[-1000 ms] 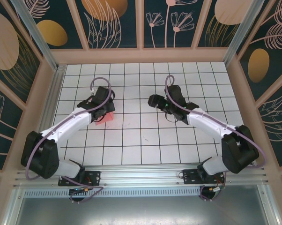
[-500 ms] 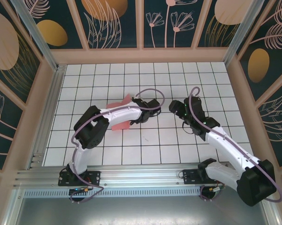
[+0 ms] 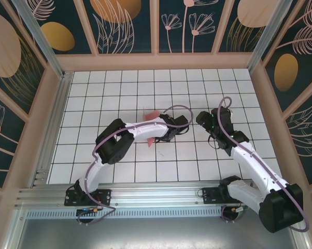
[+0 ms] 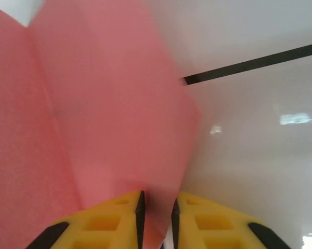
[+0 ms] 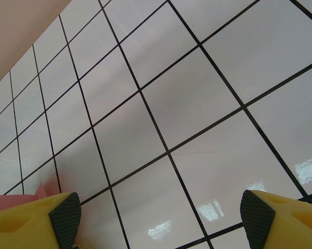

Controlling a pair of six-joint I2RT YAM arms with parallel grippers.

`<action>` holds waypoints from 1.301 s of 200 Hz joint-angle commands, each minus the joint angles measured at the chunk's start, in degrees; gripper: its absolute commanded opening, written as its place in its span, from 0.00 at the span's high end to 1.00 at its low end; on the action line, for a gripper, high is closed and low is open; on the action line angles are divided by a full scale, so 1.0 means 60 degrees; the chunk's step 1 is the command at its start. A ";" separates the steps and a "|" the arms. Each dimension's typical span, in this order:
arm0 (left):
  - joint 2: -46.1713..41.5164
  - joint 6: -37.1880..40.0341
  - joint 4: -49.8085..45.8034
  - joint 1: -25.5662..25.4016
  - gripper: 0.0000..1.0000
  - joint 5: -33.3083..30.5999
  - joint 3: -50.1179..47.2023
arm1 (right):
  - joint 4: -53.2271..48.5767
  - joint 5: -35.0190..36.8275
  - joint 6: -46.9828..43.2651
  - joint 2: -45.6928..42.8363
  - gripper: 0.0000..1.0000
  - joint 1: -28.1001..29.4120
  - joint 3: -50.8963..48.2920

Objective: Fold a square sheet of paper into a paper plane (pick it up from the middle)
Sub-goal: Turn over the paper at the center of the table.

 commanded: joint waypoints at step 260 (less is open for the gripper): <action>-0.6347 -0.1997 0.9374 0.2871 0.69 0.6657 -0.8439 | 0.4414 -0.8843 -0.0150 0.5488 0.42 0.1586 -0.0237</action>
